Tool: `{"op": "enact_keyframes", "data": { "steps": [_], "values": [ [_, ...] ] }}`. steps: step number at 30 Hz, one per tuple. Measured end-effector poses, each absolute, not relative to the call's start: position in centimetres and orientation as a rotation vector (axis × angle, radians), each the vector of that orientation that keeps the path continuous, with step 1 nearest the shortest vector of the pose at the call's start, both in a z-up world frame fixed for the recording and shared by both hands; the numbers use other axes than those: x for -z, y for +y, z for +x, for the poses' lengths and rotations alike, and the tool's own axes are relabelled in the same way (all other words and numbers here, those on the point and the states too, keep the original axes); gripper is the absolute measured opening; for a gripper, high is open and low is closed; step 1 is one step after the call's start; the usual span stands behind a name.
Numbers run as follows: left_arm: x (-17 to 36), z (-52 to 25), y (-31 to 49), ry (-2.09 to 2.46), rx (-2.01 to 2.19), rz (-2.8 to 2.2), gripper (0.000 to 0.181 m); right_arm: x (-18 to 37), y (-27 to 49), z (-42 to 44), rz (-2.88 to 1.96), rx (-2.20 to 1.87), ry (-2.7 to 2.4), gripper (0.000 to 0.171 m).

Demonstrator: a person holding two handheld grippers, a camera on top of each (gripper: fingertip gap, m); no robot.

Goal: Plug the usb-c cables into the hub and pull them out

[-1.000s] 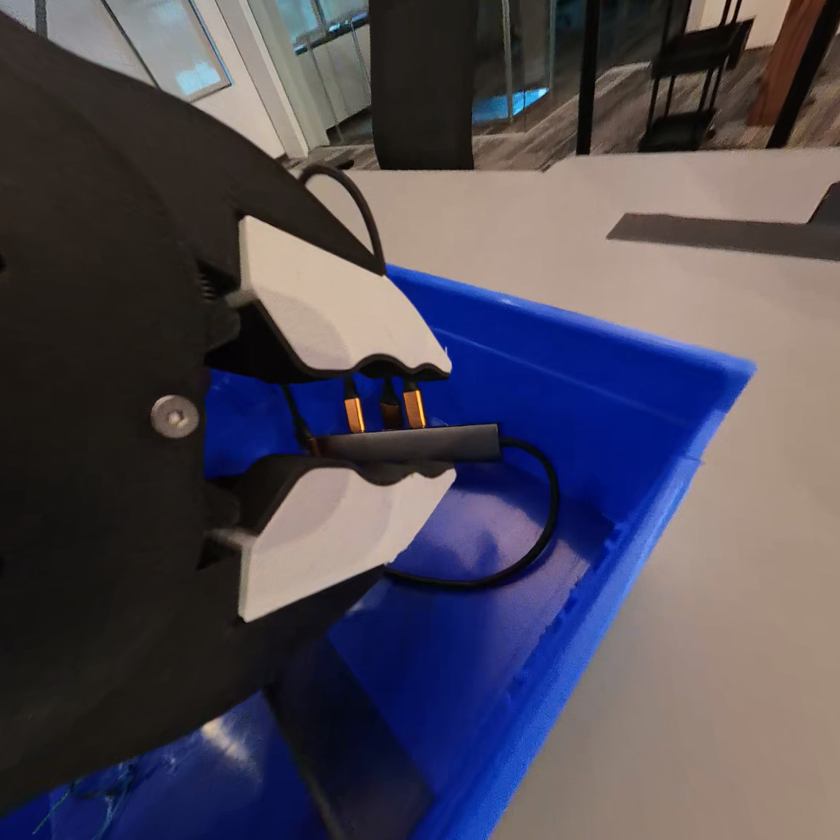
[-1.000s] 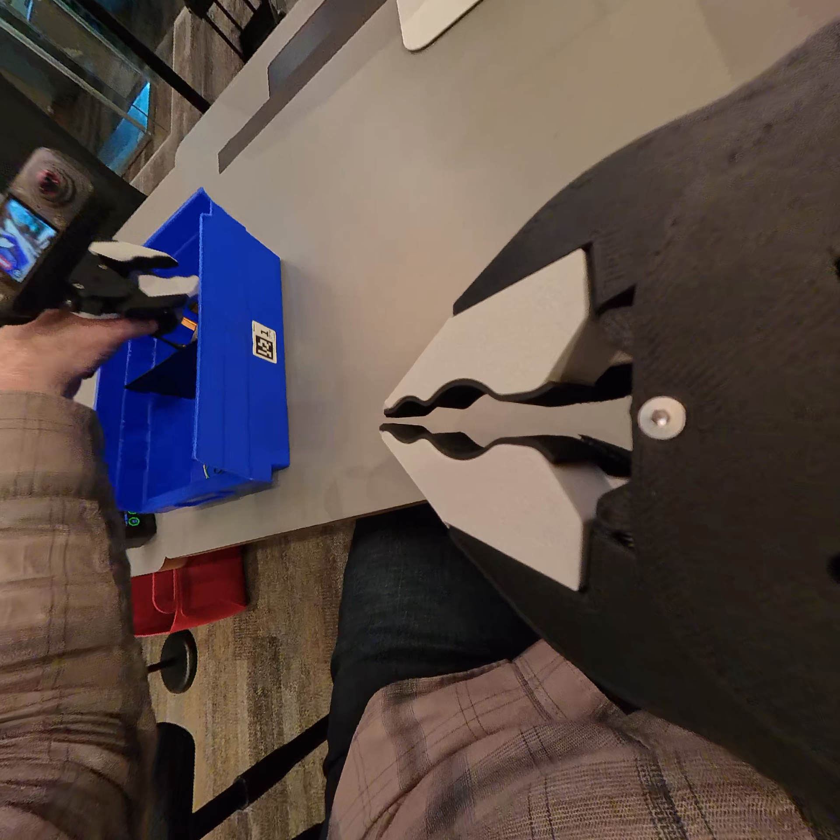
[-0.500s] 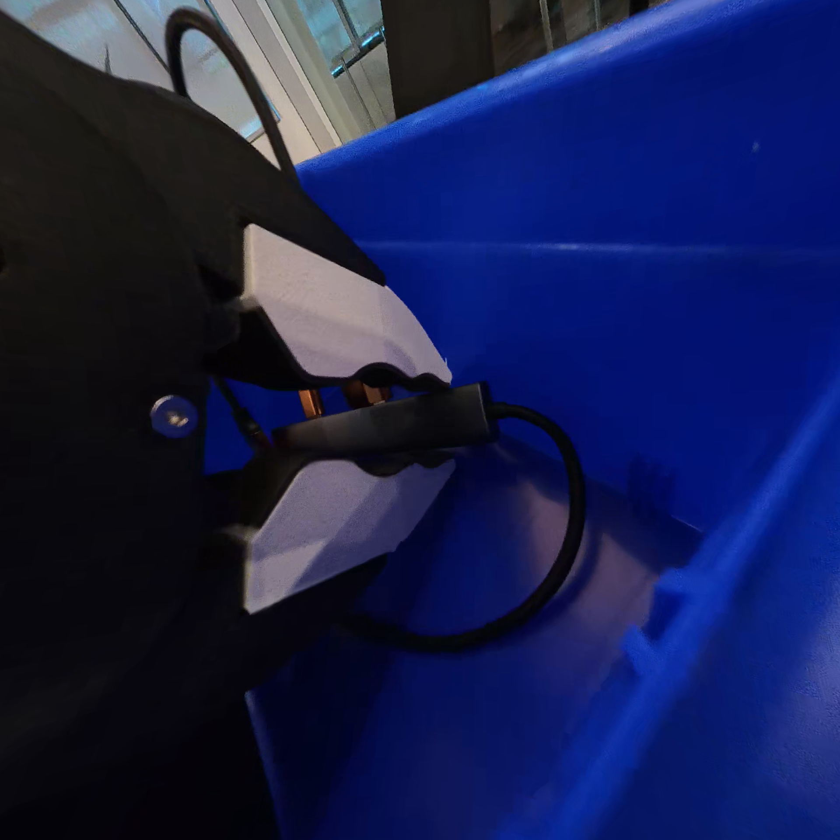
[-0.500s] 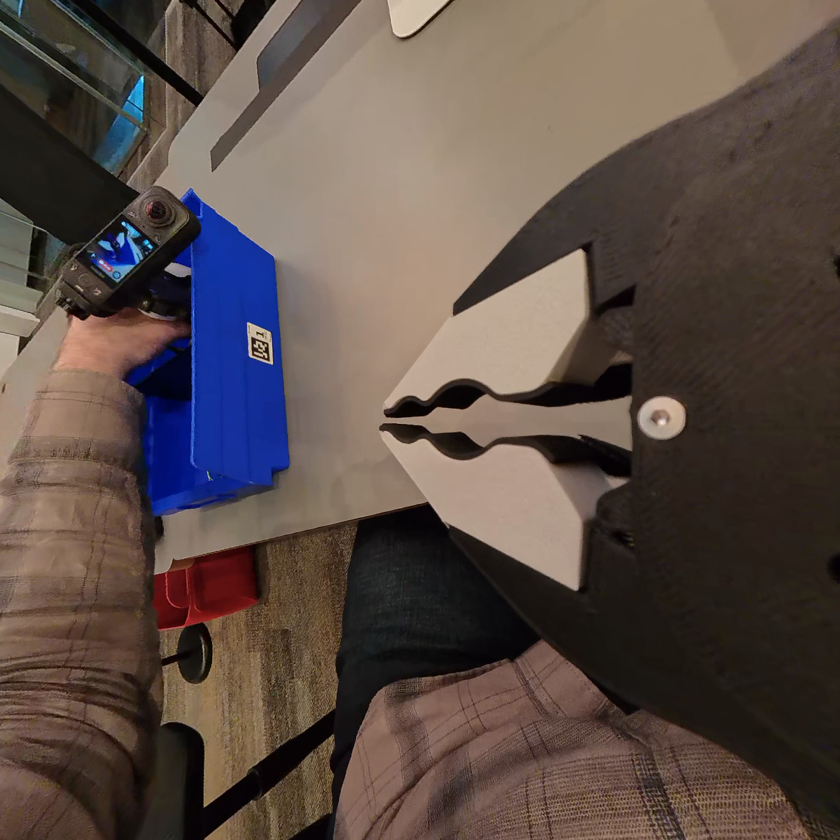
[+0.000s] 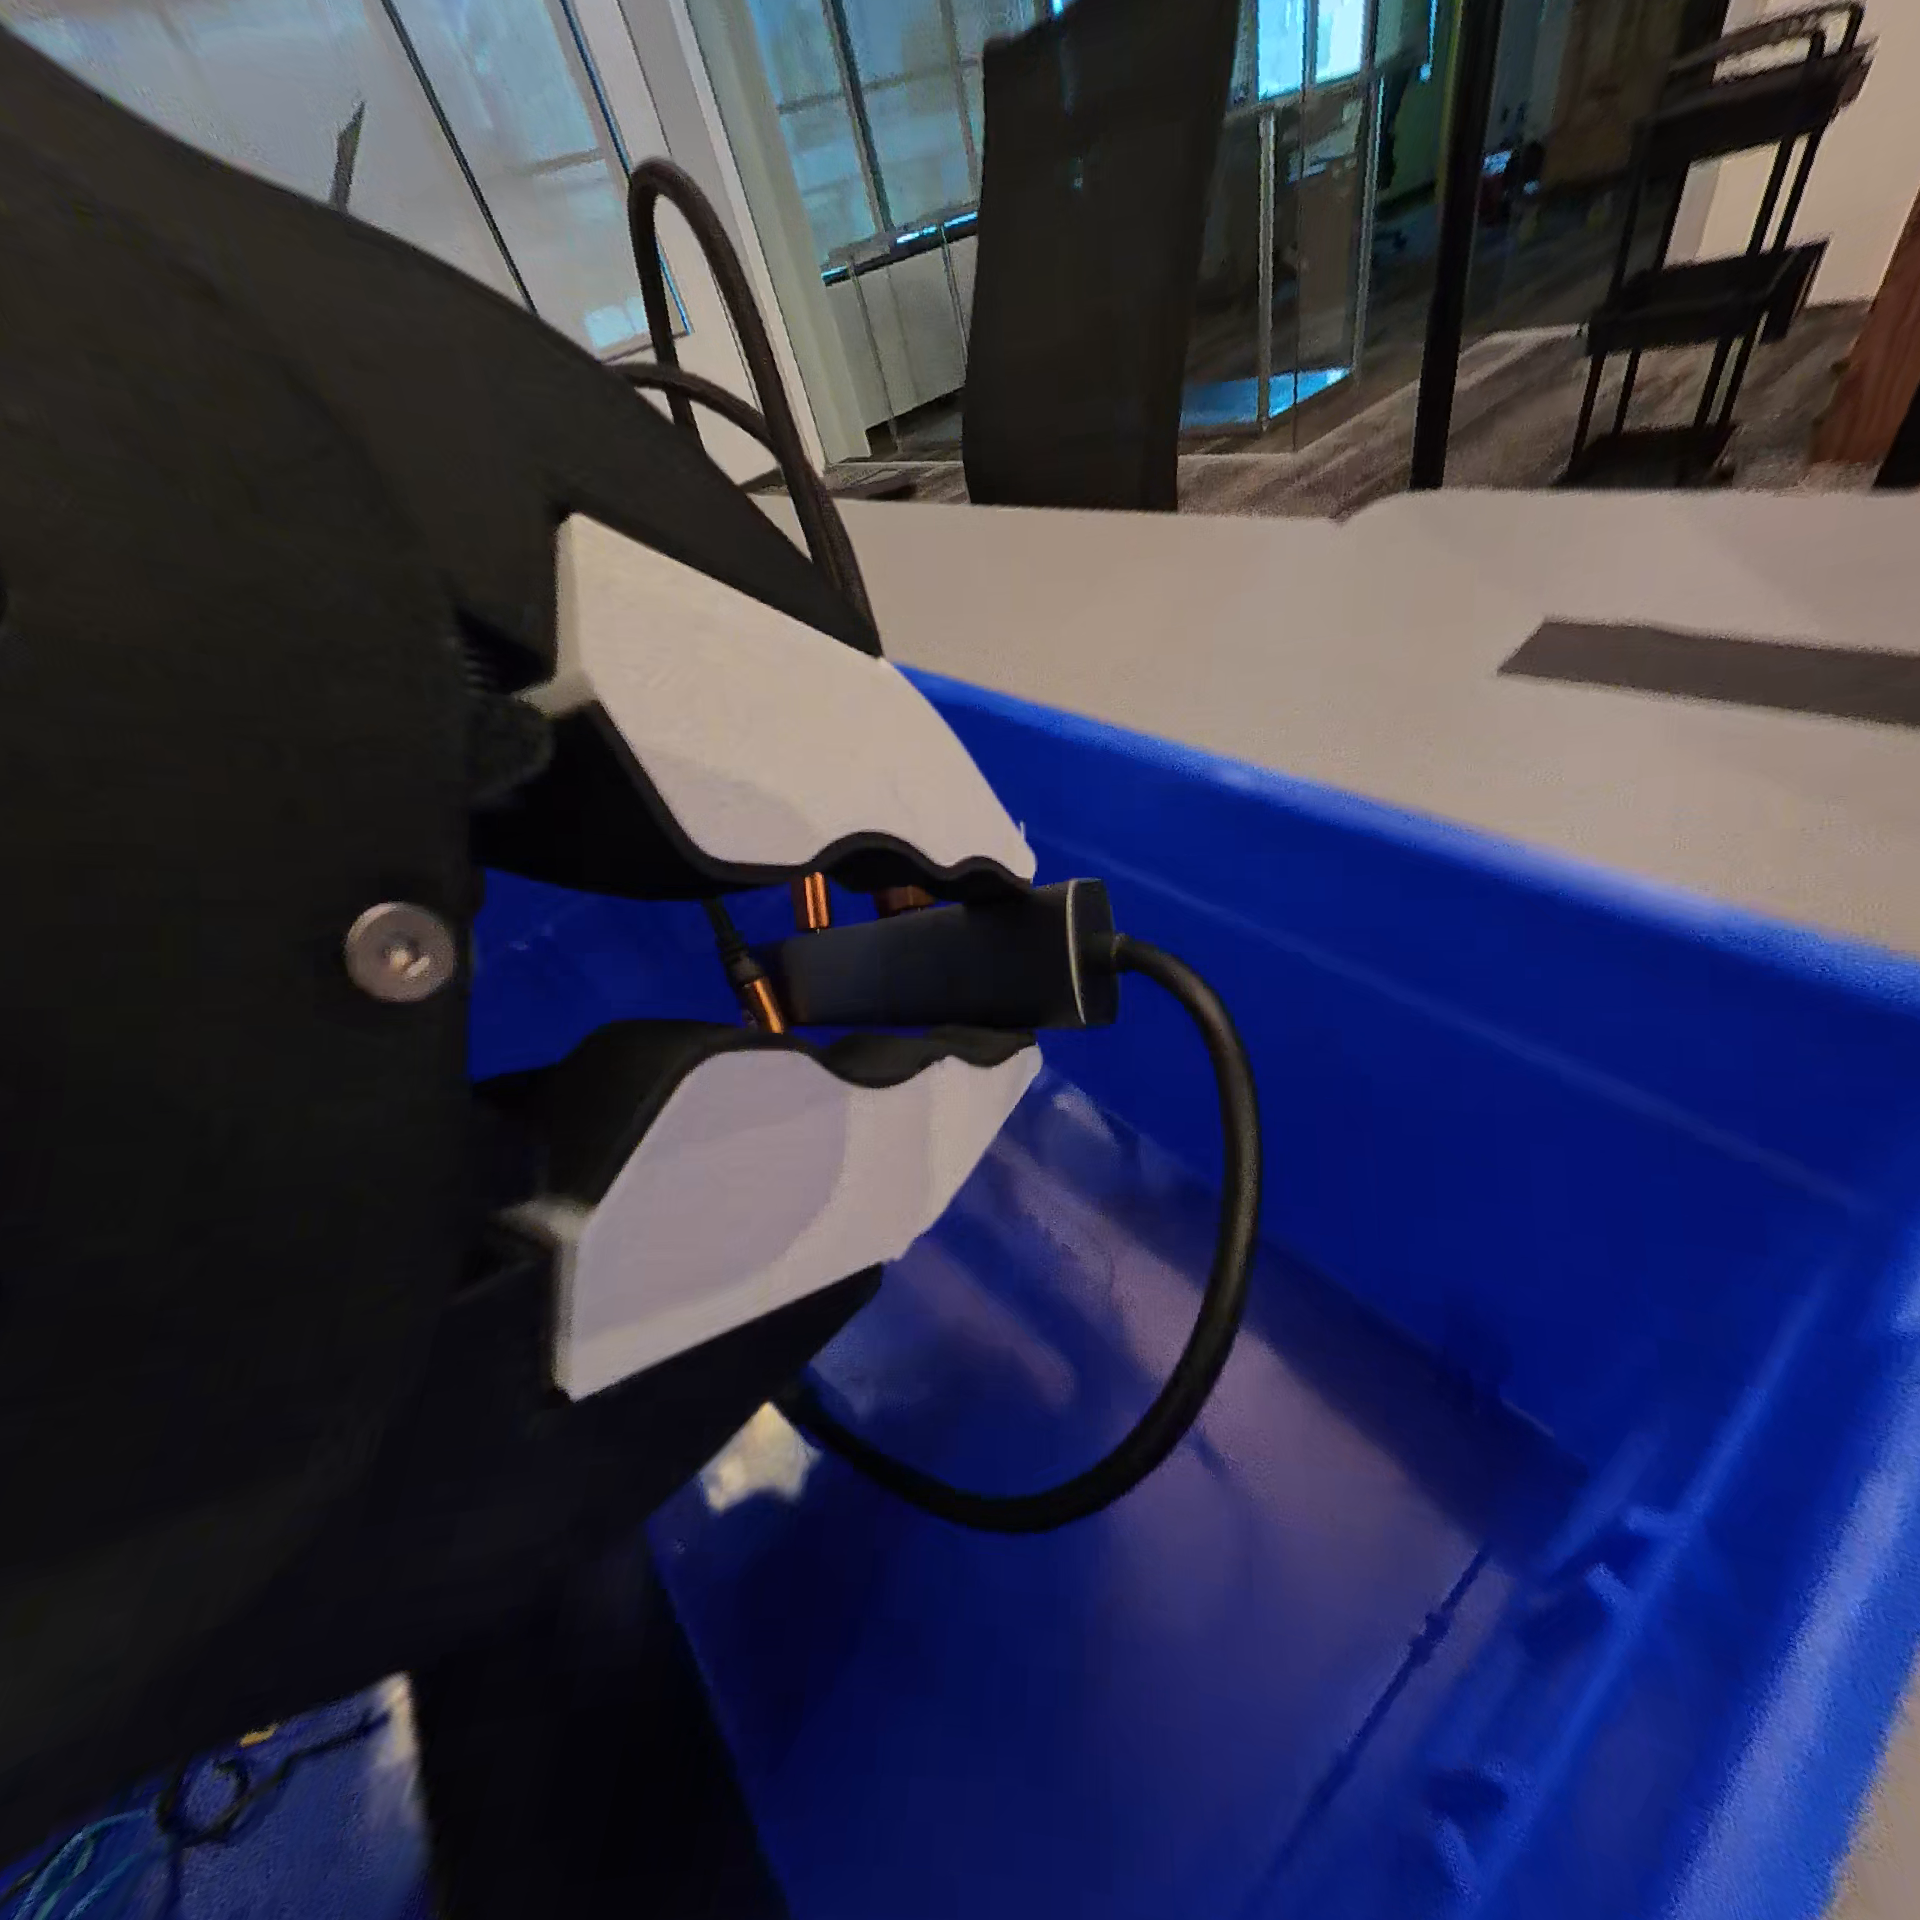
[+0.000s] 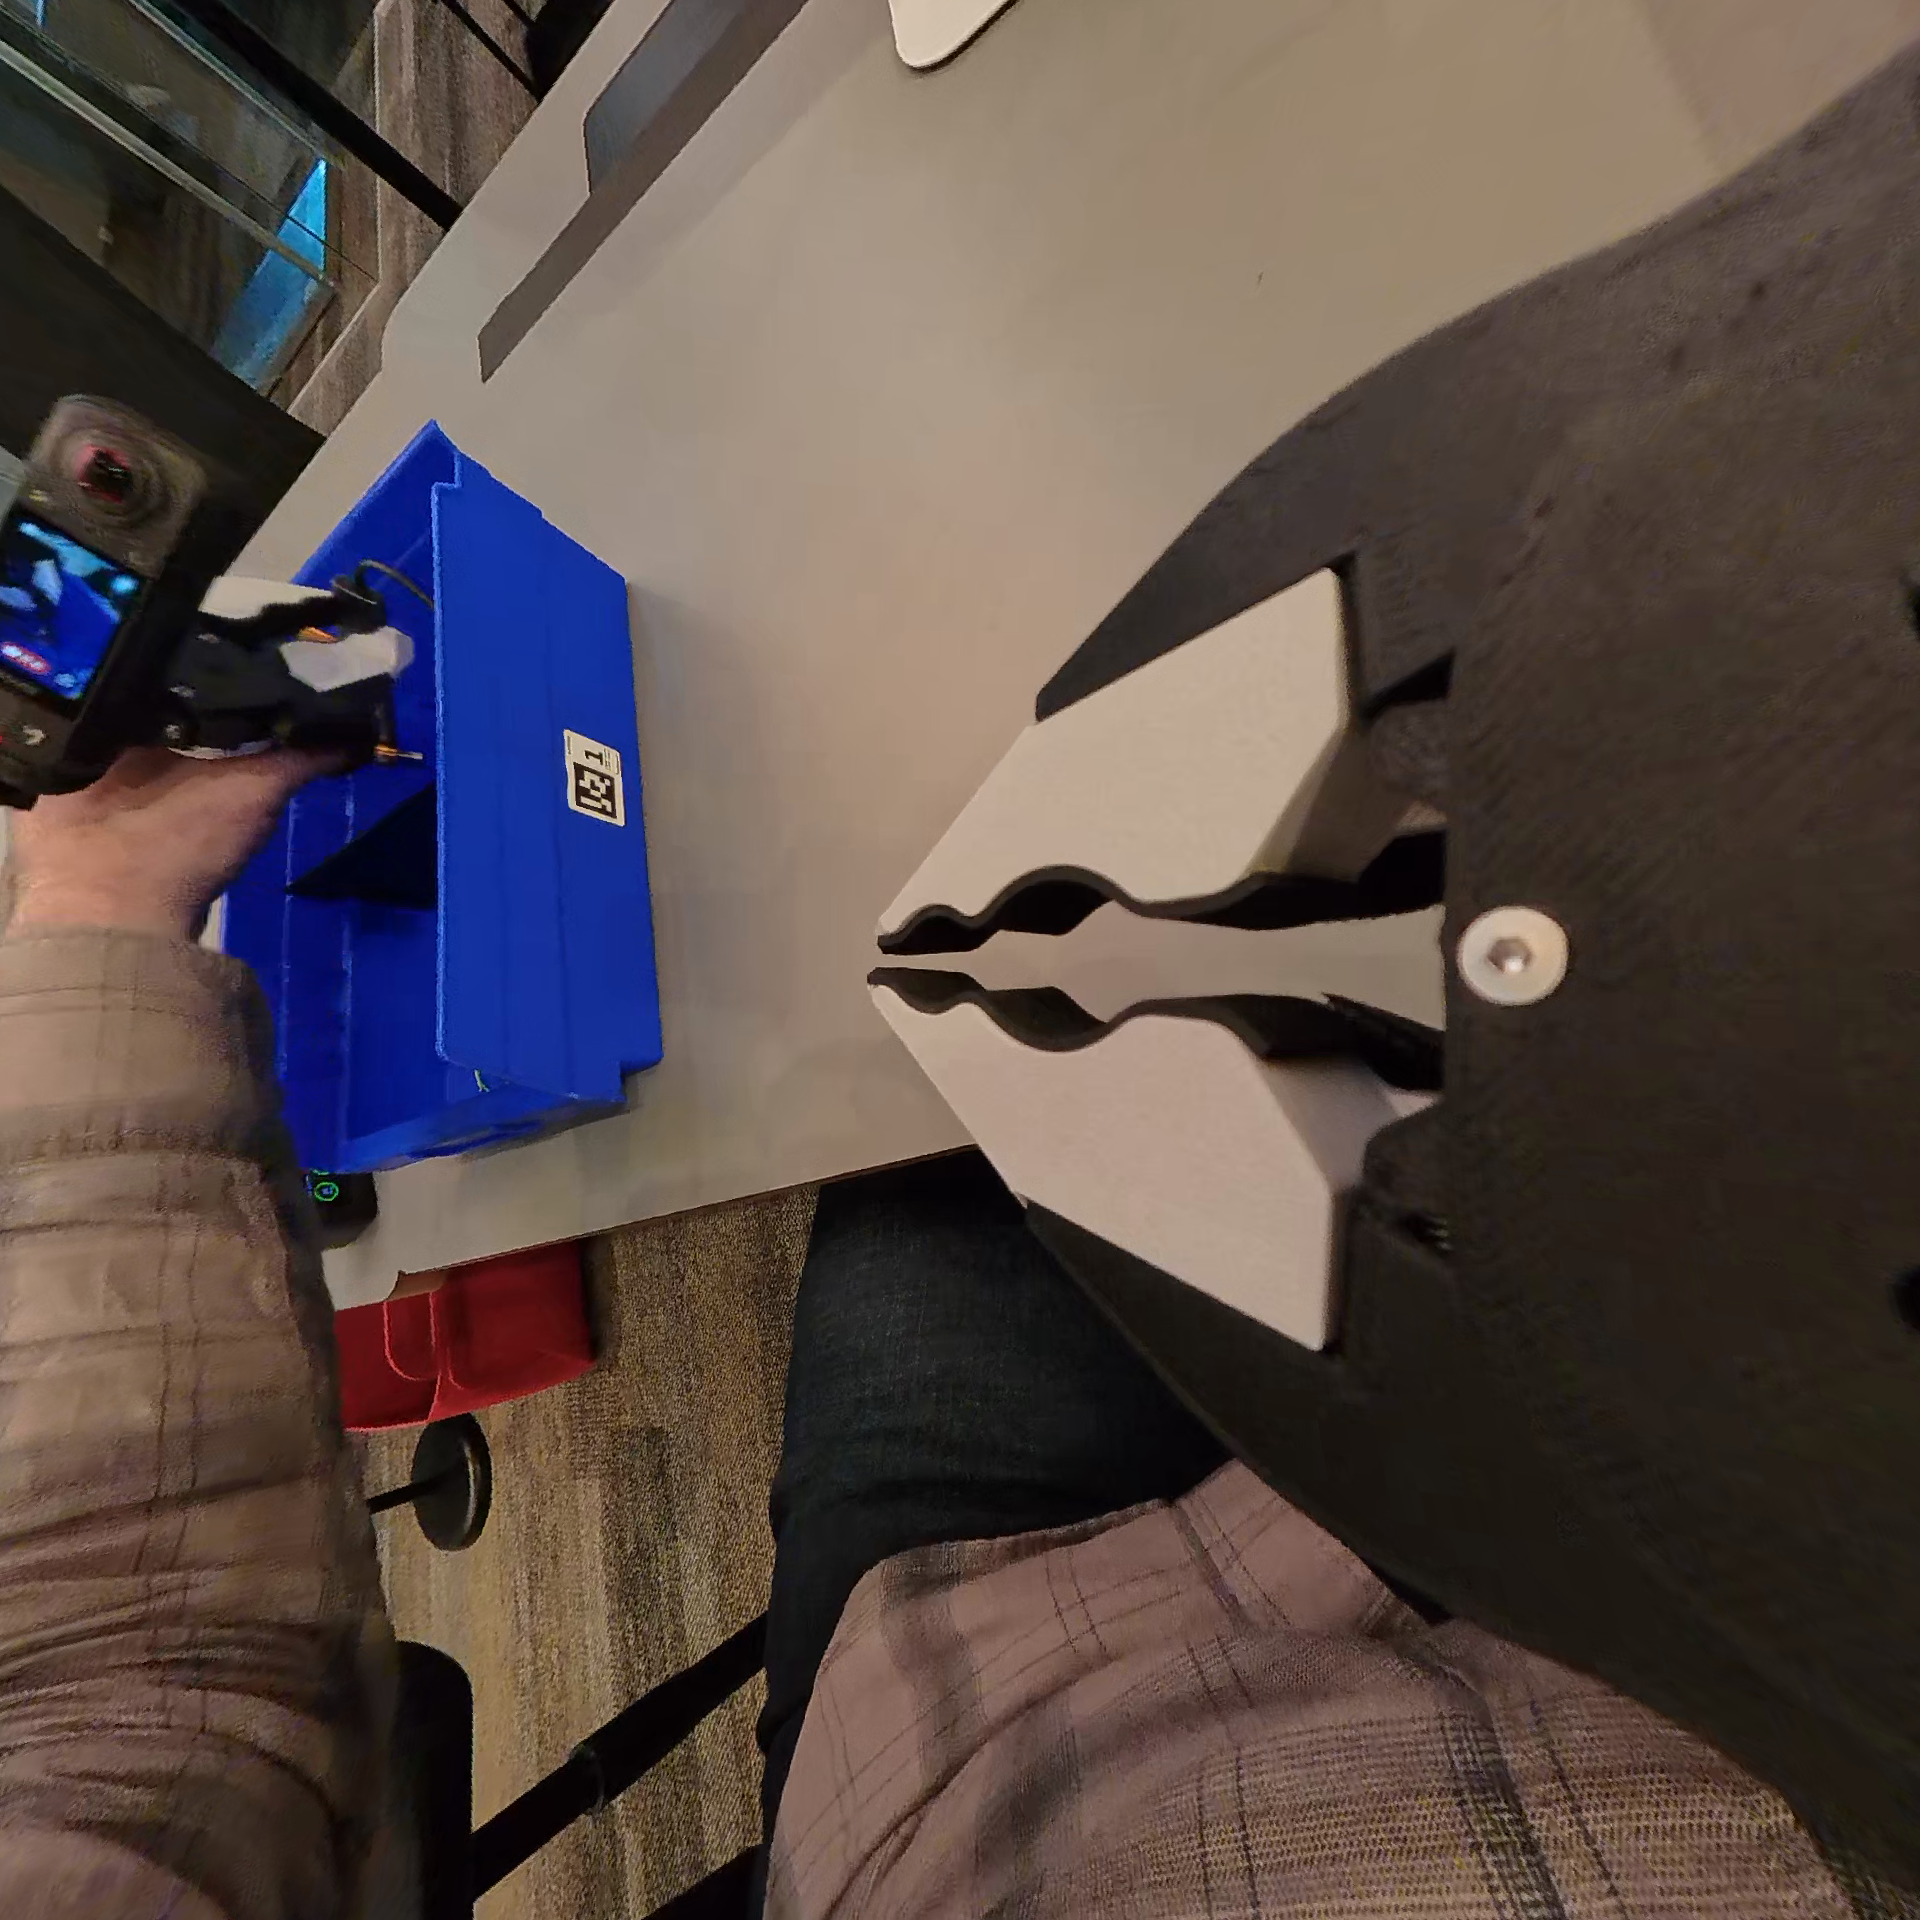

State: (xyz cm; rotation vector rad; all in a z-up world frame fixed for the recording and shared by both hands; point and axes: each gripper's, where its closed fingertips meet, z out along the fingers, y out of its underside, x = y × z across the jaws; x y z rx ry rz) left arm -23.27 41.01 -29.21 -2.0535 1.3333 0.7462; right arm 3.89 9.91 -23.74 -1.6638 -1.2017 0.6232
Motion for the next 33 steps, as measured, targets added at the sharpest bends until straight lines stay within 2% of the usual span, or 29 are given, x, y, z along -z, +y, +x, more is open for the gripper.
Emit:
{"op": "enact_keyframes", "data": {
  "steps": [9,33],
  "values": [
    [22.8,-23.5,39.6,1.186,-0.734,-1.933,0.023,23.5,9.7,3.6,-1.655,-0.606,-1.214,0.0],
    [14.6,-20.8,35.8,1.067,-0.672,-1.776,0.023,22.3,9.3,3.8,-1.617,-0.571,-1.212,0.0]
  ]
}}
